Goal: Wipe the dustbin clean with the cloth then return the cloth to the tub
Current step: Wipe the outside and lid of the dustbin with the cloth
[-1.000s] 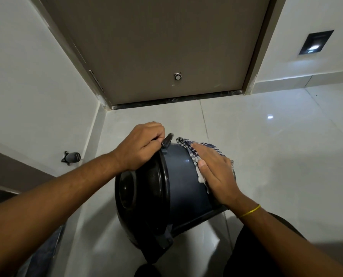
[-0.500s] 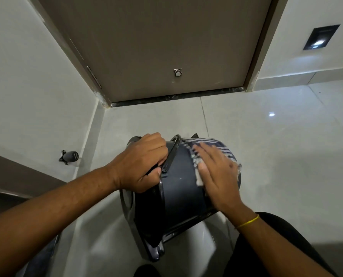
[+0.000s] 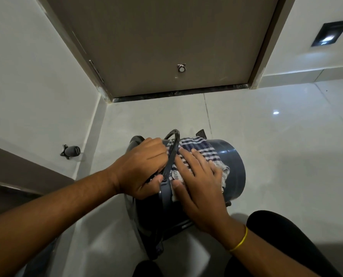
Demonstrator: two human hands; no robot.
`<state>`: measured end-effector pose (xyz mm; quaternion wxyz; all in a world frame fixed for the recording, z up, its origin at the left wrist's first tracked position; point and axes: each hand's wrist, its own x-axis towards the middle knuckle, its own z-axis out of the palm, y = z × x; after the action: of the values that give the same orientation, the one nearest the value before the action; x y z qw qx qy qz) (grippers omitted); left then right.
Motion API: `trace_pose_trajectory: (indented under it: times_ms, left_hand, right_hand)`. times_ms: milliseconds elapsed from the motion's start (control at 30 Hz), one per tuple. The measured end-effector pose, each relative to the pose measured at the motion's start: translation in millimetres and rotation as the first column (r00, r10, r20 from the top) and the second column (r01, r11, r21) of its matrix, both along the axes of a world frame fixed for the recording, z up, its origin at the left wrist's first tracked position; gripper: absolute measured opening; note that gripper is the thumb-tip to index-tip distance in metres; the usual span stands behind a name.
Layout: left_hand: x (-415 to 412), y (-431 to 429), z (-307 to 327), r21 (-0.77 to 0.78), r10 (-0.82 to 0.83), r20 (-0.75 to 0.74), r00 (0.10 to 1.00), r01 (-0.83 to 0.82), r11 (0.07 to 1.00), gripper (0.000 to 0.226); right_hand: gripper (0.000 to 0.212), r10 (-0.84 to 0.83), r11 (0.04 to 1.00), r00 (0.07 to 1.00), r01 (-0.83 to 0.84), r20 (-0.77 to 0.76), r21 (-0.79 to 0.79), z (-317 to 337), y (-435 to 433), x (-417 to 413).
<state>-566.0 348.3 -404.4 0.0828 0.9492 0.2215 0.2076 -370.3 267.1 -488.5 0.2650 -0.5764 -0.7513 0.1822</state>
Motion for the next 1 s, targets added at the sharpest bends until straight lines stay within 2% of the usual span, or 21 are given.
trace_pose_trajectory:
  times_ms: [67, 133, 200, 267, 367, 467, 567, 633, 700, 800, 900, 933, 1000]
  left_hand:
    - [-1.4, -2.6, -4.0, -0.003, 0.04, 0.016, 0.999, -0.04, 0.999, 0.012]
    - [-0.7, -2.3, -6.2, 0.001, 0.072, 0.011, 0.997, -0.072, 0.997, 0.022]
    - [1.6, -1.8, -5.6, 0.016, 0.074, -0.014, 0.997, -0.073, 0.997, 0.024]
    - [6.1, -3.0, -3.7, 0.024, 0.05, -0.031, 0.998, -0.05, 0.998, 0.024]
    - [11.7, -3.8, -0.4, 0.023, -0.004, -0.036, 0.999, 0.005, 1.0, 0.025]
    - [13.6, -4.6, -0.3, 0.047, -0.048, -0.059, 0.997, 0.05, 0.998, 0.023]
    - [18.5, -8.0, 0.2, 0.072, -0.12, -0.068, 0.99, 0.125, 0.989, 0.021]
    - [22.3, -9.8, 3.0, 0.065, -0.176, -0.054, 0.983, 0.18, 0.982, 0.015]
    - [26.1, -12.5, 6.0, 0.054, -0.212, -0.061, 0.975, 0.215, 0.975, 0.009]
    - [35.6, -19.7, 9.4, 0.03, -0.233, -0.061, 0.971, 0.235, 0.972, 0.009]
    - [64.1, -21.2, 15.4, 0.01, -0.268, -0.046, 0.962, 0.268, 0.963, 0.018]
    - [77.7, -21.8, 18.4, -0.005, -0.281, -0.046, 0.958, 0.282, 0.96, 0.016]
    - [103.5, -20.9, 25.9, 0.003, -0.27, -0.024, 0.963, 0.27, 0.963, 0.008]
  right_hand:
    - [0.062, 0.041, 0.999, 0.998, -0.042, 0.045, 0.023, -1.9, 8.3, 11.9]
    - [0.06, 0.011, 1.0, 0.999, -0.012, 0.048, 0.02, -7.2, 20.7, 24.1]
    - [0.058, -0.126, 0.992, 0.992, 0.127, 0.017, -0.017, -16.4, 38.0, 41.0]
    - [0.057, -0.306, 0.945, 0.952, 0.3, -0.03, -0.128, -22.8, 58.6, 60.3]
    - [0.045, -0.409, 0.889, 0.91, 0.38, -0.071, -0.254, -23.1, 73.8, 77.7]
    - [0.052, -0.368, 0.9, 0.93, 0.349, -0.025, -0.263, -9.2, 61.8, 67.4]
    - [0.066, -0.17, 0.968, 0.986, 0.167, 0.001, -0.187, 15.3, 39.3, 33.6]
    - [0.06, -0.032, 0.991, 0.999, 0.029, -0.02, -0.129, 24.7, 25.2, 12.9]
    - [0.06, 0.035, 0.994, 0.999, -0.038, -0.039, -0.105, 27.2, 17.1, 7.5]
    - [0.056, 0.033, 0.999, 0.994, -0.037, -0.1, -0.039, 29.3, 14.6, 23.5]
    - [0.059, 0.082, 0.995, 0.953, -0.061, -0.292, 0.081, 24.3, 9.8, 47.6]
    - [0.06, 0.064, 0.996, 0.945, -0.038, -0.322, 0.086, 18.6, 7.6, 57.8]
    - [0.051, -0.03, 1.0, 0.931, 0.03, -0.365, -0.006, 7.8, 9.3, 77.9]
